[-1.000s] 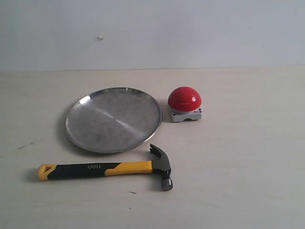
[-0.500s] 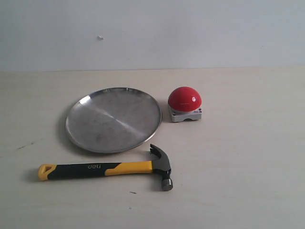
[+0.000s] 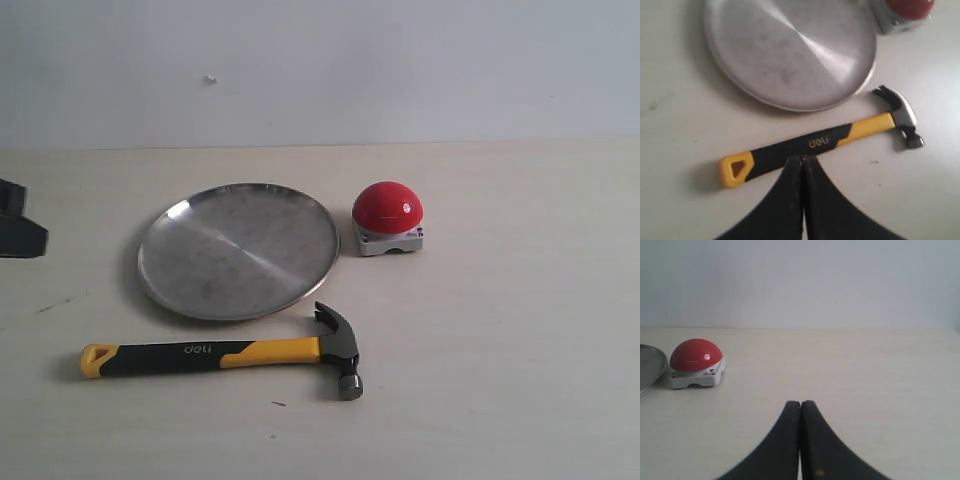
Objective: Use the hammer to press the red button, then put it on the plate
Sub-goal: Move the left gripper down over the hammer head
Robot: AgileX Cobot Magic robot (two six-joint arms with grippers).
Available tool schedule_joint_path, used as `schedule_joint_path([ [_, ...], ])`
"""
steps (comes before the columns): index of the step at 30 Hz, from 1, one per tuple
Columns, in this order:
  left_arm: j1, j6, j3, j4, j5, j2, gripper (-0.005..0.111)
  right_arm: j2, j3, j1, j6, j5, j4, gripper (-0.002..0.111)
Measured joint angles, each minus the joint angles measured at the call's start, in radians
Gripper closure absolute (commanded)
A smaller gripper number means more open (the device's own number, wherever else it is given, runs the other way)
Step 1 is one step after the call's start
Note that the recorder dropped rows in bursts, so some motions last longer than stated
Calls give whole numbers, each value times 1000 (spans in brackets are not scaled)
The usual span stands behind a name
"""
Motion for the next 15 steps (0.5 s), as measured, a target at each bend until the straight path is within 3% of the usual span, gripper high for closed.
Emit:
schedule_joint_path([
  [7, -222, 21, -74, 140, 18, 103, 107, 0, 0, 0, 0, 0, 0, 108],
  [15, -465, -146, -122, 494, 39, 166, 107, 0, 0, 0, 0, 0, 0, 108],
])
